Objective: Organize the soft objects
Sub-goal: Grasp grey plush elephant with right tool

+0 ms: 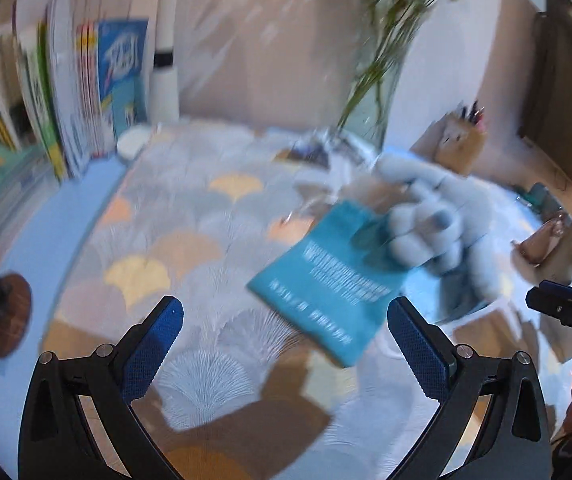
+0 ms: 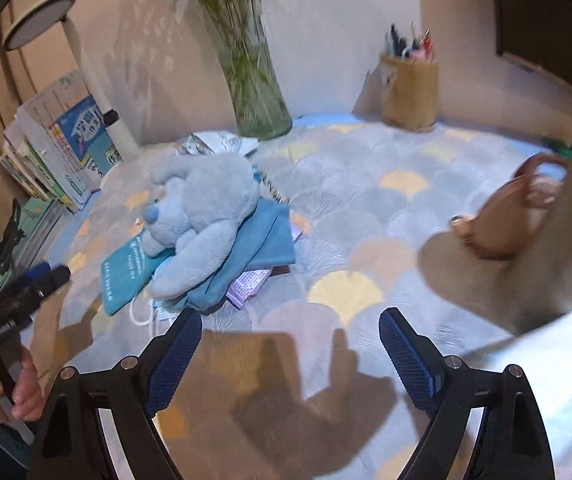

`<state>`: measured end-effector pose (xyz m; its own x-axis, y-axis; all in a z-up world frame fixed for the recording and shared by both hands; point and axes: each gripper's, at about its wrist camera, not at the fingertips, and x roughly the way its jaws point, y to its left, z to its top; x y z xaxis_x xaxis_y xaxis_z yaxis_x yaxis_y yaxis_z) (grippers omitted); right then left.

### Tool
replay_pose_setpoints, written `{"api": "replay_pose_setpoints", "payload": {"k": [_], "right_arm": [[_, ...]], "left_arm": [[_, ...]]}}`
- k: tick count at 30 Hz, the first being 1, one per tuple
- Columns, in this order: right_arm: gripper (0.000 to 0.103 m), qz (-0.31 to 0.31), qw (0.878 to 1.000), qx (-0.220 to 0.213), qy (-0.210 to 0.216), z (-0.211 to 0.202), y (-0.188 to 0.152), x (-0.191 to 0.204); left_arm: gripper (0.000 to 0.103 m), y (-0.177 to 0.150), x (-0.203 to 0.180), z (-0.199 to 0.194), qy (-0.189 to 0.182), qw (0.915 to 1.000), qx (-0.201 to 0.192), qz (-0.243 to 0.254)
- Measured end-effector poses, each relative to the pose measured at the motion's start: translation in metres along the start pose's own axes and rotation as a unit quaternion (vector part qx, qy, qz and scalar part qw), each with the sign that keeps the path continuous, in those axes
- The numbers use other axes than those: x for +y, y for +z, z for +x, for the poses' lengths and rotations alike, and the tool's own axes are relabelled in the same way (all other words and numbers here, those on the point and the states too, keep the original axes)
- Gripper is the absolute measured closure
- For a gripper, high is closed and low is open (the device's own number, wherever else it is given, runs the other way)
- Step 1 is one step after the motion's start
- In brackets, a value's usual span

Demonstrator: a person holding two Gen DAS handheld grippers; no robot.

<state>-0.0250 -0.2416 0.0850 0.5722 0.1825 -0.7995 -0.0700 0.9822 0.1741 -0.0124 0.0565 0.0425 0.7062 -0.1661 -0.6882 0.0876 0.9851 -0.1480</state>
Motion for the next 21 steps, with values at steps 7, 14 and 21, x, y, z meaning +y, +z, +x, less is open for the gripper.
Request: {"api": "replay_pose_setpoints", "payload": {"k": [7, 14, 21], "right_arm": [[0.014, 0.016, 1.0, 0.003, -0.007, 0.035, -0.011, -0.003], [0.014, 0.03, 0.999, -0.004, -0.022, 0.035, -0.009, -0.008], [0.014, 0.04, 0.999, -0.035, 0.005, -0.002, 0.012, 0.011]], "left_arm": [[0.001, -0.005, -0.004, 0.008, -0.018, 0.9996, 0.015, 0.019], [0.001, -0.009, -0.026, 0.007, 0.011, 0.997, 0.008, 0.077], [0.001, 0.014, -0.046, -0.008, 0.032, 0.9945, -0.011, 0.099]]}}
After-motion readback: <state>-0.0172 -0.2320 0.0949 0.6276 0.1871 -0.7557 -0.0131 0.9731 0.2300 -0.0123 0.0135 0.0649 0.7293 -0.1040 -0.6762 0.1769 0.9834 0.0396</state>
